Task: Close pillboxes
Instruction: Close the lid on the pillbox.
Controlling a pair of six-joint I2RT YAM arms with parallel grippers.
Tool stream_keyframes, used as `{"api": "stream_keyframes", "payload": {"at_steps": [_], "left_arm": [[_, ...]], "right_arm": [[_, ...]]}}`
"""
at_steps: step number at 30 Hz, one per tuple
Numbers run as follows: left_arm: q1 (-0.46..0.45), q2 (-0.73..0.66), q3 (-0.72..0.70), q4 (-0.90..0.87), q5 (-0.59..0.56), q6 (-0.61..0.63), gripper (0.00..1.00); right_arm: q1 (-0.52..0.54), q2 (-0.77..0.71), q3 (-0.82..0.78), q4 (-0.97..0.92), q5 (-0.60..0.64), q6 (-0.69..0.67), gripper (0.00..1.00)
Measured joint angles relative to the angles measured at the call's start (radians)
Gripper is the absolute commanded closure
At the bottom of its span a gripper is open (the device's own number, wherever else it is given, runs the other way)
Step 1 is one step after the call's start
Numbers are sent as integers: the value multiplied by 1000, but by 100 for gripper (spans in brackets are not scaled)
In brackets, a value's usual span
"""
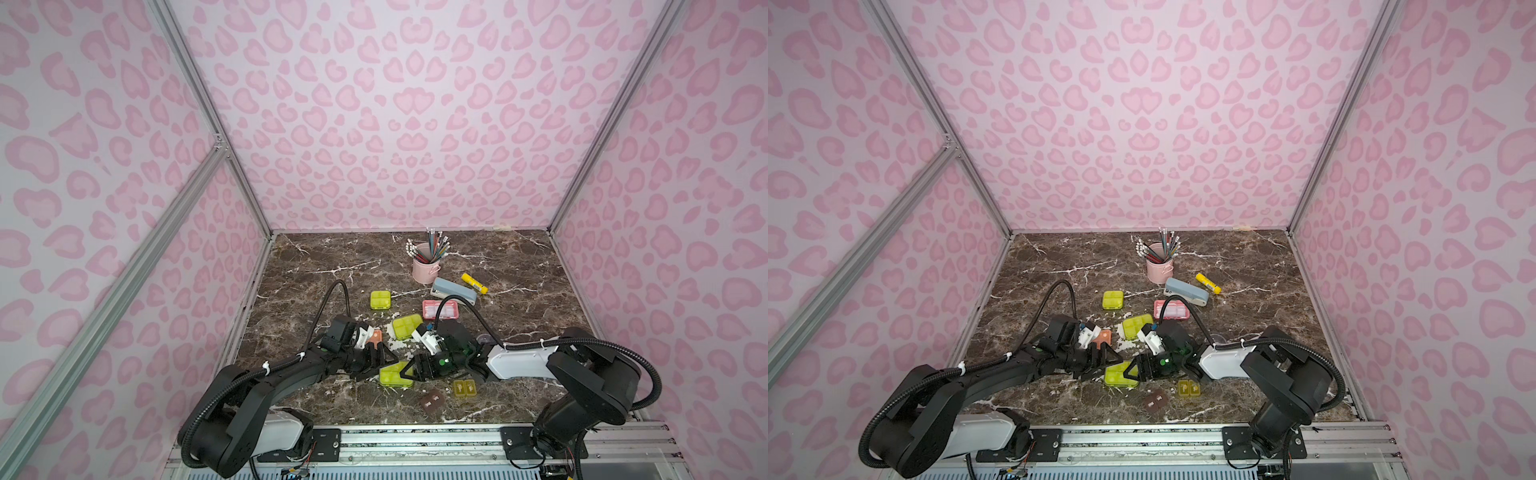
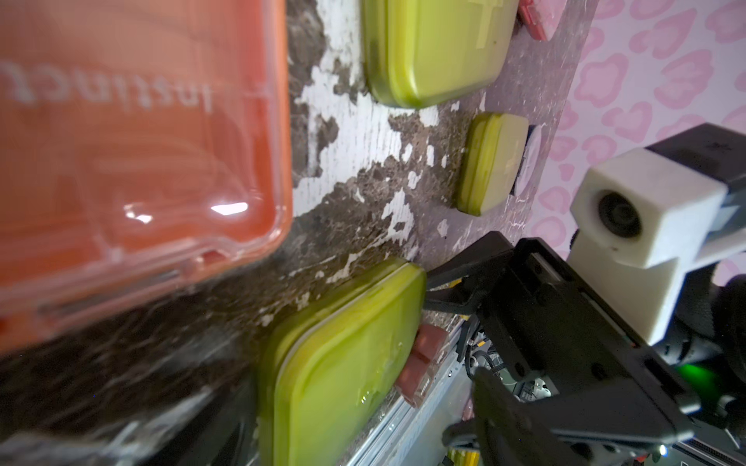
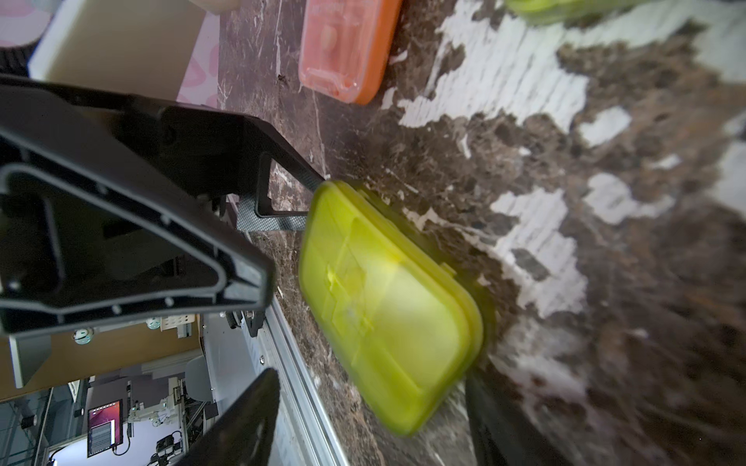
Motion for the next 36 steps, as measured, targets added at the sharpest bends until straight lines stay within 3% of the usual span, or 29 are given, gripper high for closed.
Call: {"api": "stream_keyframes", "payload": {"at_steps": [8,36], "left_arm": [[-20,32,-4,62,8,-2,21],[-30,54,-11,58,-12,-19,52]], "right_arm": [[0,28,0,60,-18,19,26],[-5,31,0,71,-21,29,26]]}}
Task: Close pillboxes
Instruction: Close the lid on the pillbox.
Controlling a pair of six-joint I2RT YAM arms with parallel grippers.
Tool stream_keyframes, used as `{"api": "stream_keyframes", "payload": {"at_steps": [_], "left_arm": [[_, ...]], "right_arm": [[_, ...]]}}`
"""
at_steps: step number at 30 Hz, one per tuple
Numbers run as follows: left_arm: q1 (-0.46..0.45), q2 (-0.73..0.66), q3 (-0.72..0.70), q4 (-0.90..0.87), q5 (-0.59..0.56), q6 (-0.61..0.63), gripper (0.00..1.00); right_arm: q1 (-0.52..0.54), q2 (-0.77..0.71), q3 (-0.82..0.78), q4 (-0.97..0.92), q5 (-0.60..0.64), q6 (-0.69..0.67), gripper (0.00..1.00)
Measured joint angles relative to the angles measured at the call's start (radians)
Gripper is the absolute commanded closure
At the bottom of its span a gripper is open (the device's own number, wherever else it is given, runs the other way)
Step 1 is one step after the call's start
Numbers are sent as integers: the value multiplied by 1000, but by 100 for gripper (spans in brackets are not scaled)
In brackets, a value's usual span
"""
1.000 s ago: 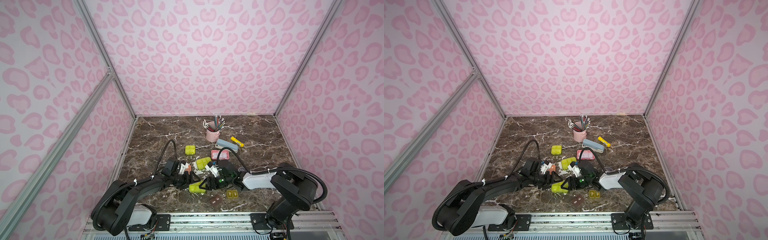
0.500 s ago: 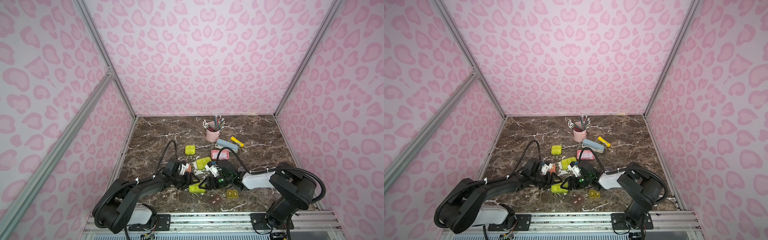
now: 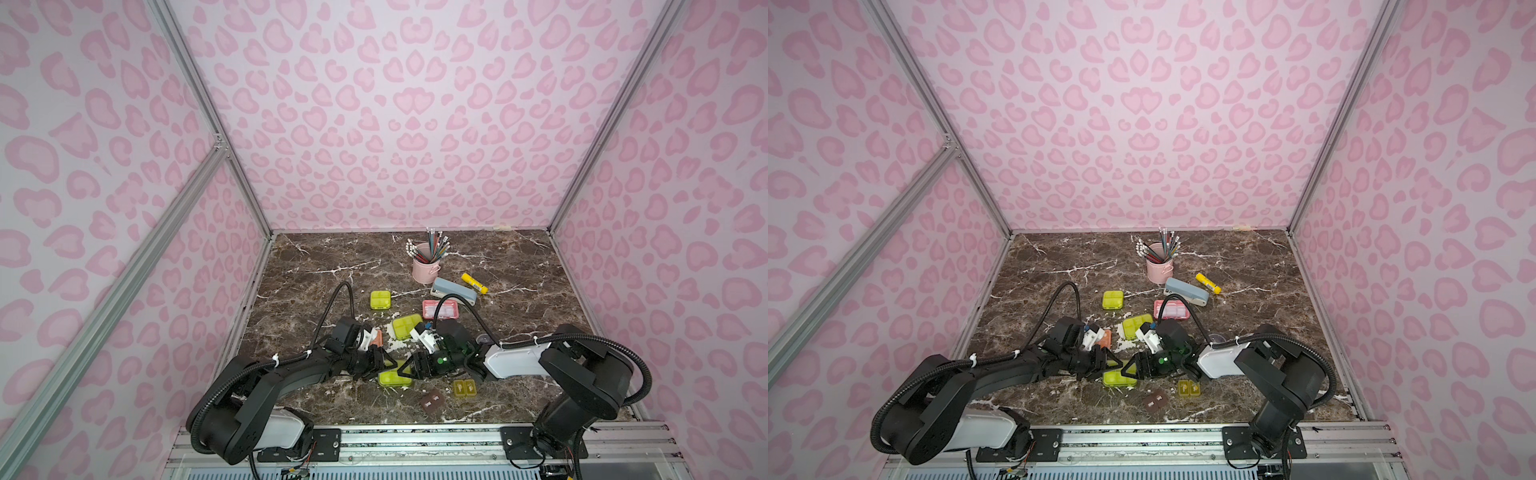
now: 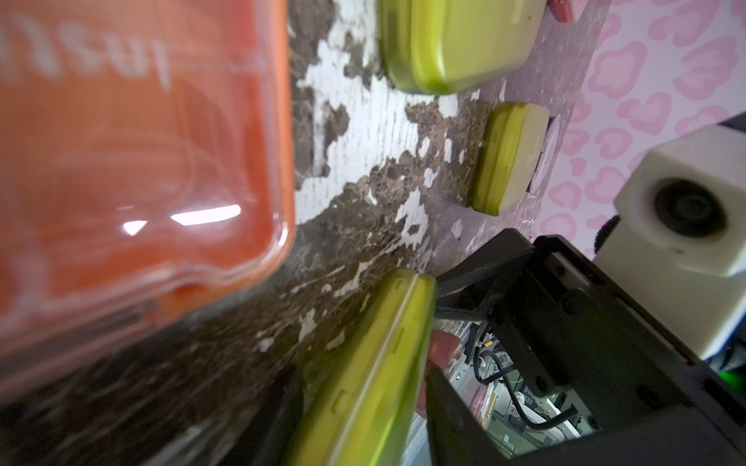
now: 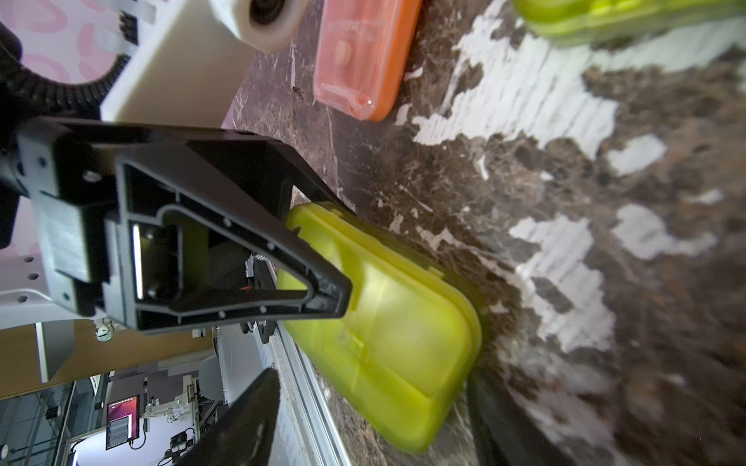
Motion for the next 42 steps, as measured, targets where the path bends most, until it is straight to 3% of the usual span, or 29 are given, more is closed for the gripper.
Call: {"api": "stream_keyframes", "payload": {"at_steps": [15,42], "left_arm": [[0,11,0,26,36,0,62],[0,24,0,48,49,0,64]], "right_arm": [[-1,0,-2,1,0,0,26],[0,7,-2,15,0,7,26]]}}
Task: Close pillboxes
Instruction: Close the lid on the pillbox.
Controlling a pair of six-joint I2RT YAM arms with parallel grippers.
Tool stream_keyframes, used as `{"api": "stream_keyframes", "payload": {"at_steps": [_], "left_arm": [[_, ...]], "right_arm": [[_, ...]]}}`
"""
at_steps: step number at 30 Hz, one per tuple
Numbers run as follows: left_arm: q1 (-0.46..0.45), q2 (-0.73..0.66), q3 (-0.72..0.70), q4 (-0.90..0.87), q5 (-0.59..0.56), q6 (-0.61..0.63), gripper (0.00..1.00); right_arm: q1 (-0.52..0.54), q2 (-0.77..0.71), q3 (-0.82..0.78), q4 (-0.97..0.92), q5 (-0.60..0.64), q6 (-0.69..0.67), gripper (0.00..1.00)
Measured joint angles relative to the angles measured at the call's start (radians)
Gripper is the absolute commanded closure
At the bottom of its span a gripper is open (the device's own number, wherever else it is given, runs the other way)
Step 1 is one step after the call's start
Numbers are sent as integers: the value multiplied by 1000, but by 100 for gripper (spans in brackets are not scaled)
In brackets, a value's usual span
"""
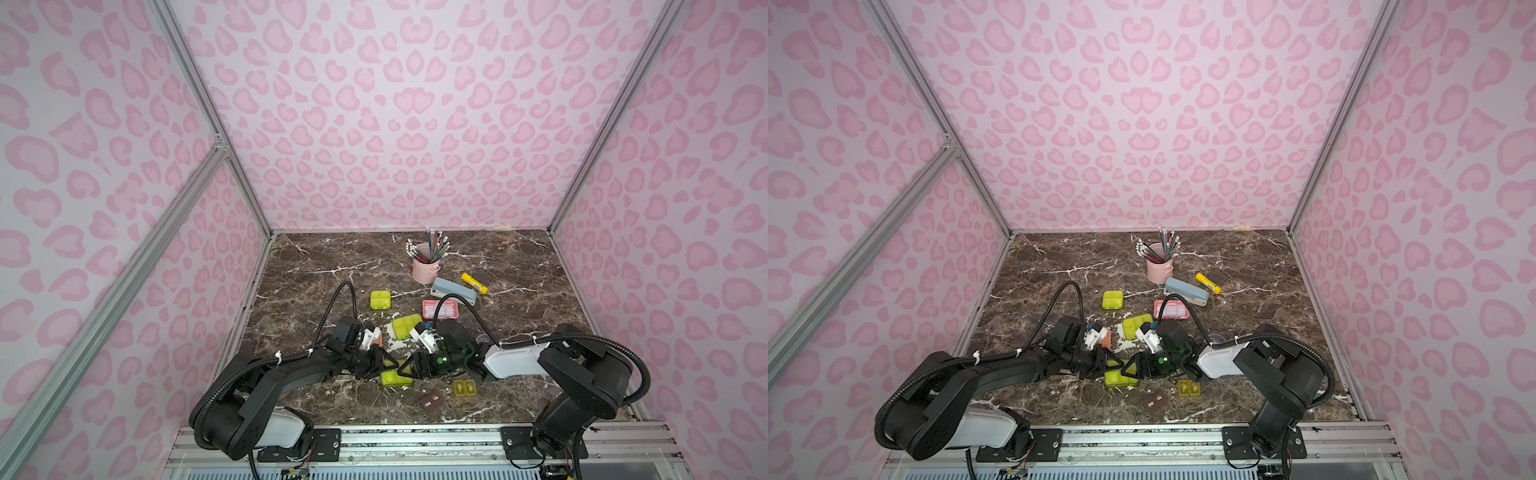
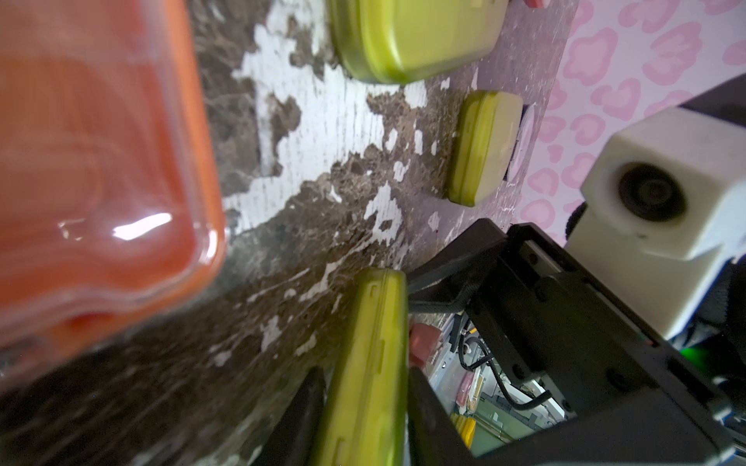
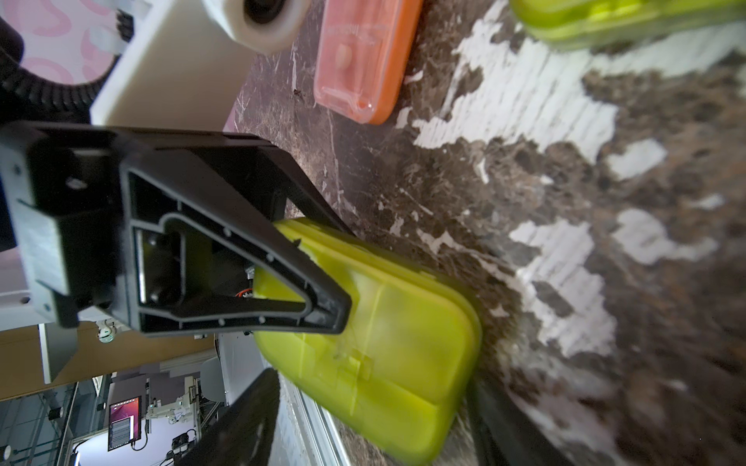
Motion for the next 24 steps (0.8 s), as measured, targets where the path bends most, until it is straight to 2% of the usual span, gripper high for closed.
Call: {"api": "stream_keyframes", "payload": {"at_steps": [3,16,24], "left_arm": [[0,3,0,1,0,0,62],[0,19,0,10,2,0,39],[0,23,1,23,15,0,35]], "right_arm": [[0,1,0,0,0,0,26],[0,6,0,10,-4,0,26],[2,9,0,14,-5,0,26]]}}
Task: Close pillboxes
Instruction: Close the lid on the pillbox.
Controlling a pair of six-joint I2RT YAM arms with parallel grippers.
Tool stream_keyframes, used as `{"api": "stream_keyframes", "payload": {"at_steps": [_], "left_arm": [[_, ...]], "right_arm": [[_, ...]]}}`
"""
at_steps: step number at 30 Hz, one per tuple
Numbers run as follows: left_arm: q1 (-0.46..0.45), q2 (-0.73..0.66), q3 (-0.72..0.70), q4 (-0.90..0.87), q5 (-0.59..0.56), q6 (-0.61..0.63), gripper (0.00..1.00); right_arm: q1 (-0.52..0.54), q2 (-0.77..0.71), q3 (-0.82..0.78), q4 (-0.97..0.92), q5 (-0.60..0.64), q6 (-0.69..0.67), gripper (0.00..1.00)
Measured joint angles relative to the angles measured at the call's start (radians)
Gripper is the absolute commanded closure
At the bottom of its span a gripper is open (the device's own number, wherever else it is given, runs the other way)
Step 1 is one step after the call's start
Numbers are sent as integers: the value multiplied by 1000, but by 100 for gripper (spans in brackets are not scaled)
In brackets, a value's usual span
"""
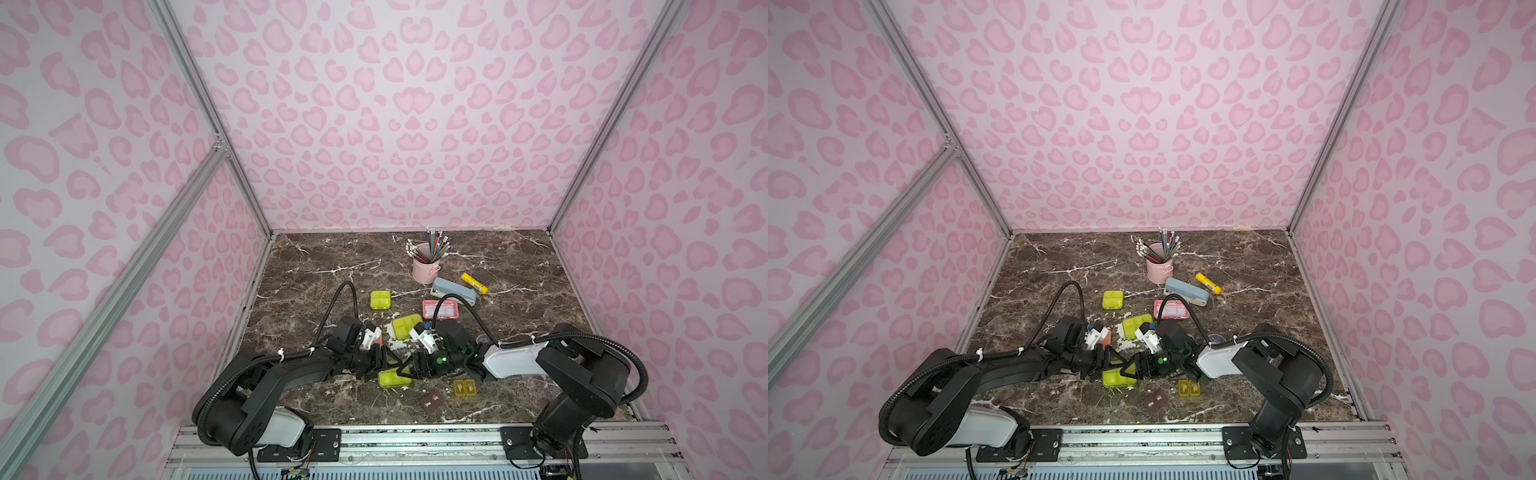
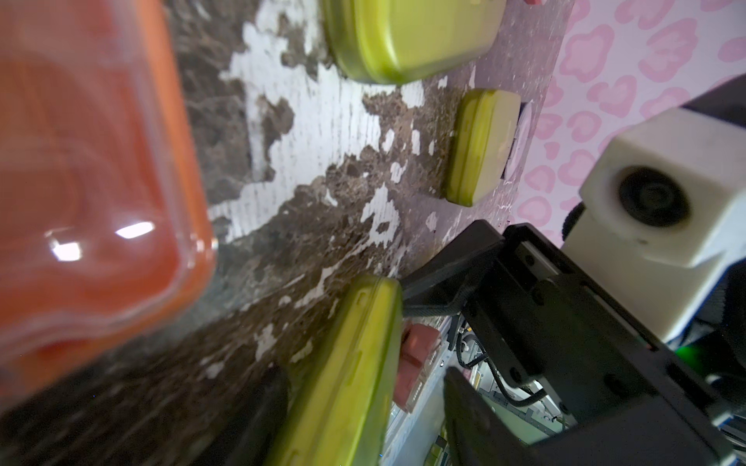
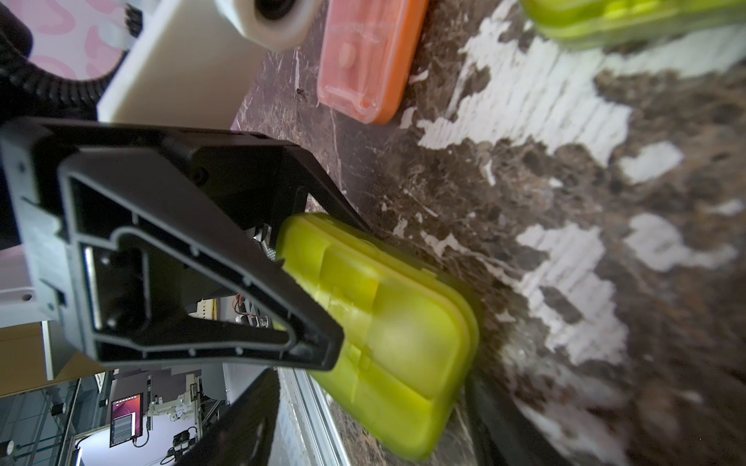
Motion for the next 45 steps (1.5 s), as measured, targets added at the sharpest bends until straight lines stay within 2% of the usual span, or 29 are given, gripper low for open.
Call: {"api": "stream_keyframes", "payload": {"at_steps": [13,27,45], "left_arm": [[0,11,3,17,17,0,31],[0,18,6,32,38,0,19],[0,37,22,37,53,4,16]], "right_arm": [[2,2,2,1,0,0,26],[4,3,2,2,0,0,26],[8,14,12,8,-1,1,26]]}}
